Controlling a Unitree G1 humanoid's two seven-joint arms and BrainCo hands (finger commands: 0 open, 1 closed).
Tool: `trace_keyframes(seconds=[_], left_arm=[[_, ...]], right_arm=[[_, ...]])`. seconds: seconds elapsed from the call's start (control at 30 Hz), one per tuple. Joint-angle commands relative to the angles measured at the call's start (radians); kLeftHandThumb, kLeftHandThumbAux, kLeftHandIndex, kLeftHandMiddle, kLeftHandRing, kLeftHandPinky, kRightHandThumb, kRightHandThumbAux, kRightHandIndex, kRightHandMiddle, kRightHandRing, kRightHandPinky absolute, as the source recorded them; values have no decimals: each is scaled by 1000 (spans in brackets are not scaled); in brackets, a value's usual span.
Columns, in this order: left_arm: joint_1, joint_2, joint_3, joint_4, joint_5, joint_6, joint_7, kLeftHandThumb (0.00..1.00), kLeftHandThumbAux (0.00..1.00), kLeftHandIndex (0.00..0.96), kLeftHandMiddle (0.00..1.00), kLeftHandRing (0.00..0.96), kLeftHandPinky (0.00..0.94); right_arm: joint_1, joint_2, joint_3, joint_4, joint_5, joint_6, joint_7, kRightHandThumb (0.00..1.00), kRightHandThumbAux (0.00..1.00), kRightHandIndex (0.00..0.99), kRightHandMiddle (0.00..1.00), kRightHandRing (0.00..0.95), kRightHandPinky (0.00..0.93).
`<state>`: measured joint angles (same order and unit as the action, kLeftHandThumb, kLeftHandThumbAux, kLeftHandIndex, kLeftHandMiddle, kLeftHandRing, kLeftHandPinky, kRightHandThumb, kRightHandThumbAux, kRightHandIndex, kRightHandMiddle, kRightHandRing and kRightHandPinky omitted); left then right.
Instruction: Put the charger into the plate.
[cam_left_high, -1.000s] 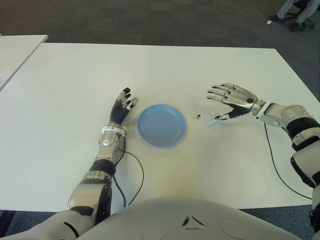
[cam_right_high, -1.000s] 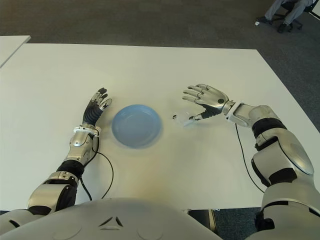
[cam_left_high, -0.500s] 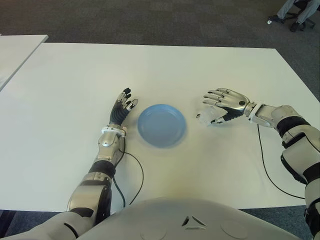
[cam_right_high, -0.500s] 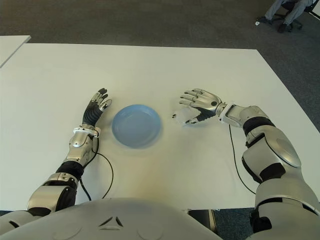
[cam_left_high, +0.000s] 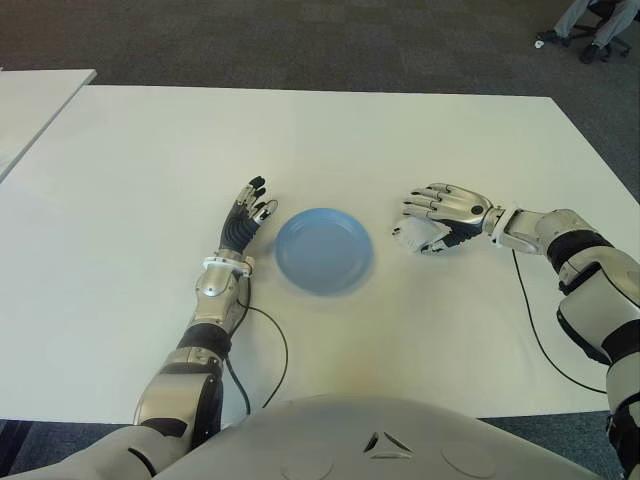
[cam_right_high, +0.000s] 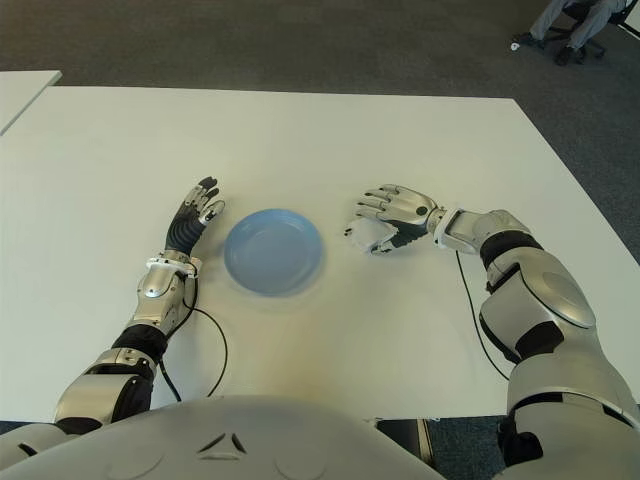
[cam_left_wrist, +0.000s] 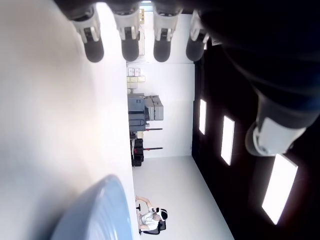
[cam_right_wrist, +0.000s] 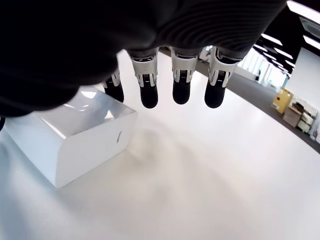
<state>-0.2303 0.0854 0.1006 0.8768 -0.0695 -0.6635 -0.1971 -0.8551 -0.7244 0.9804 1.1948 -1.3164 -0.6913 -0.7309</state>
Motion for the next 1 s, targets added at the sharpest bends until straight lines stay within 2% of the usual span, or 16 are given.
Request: trace_keyframes(seconds=[0.03, 0.5, 1.0], left_arm=[[29, -7, -6, 17, -8, 15, -31, 0, 502, 0, 45, 40, 23], [39, -6, -10, -8, -18, 32, -67, 0, 495, 0, 39, 38, 13], [50, -4, -12, -37, -19, 67, -82, 0, 499, 0, 52, 56, 47]], right_arm=[[-21, 11, 31, -1, -17, -6, 20, 329, 126, 0, 0, 0, 0], [-23, 17, 70, -2, -10, -25, 62, 310, 134, 0, 0, 0, 0], [-6, 23, 109, 3, -32, 20, -9, 278, 156, 0, 0, 0, 0]])
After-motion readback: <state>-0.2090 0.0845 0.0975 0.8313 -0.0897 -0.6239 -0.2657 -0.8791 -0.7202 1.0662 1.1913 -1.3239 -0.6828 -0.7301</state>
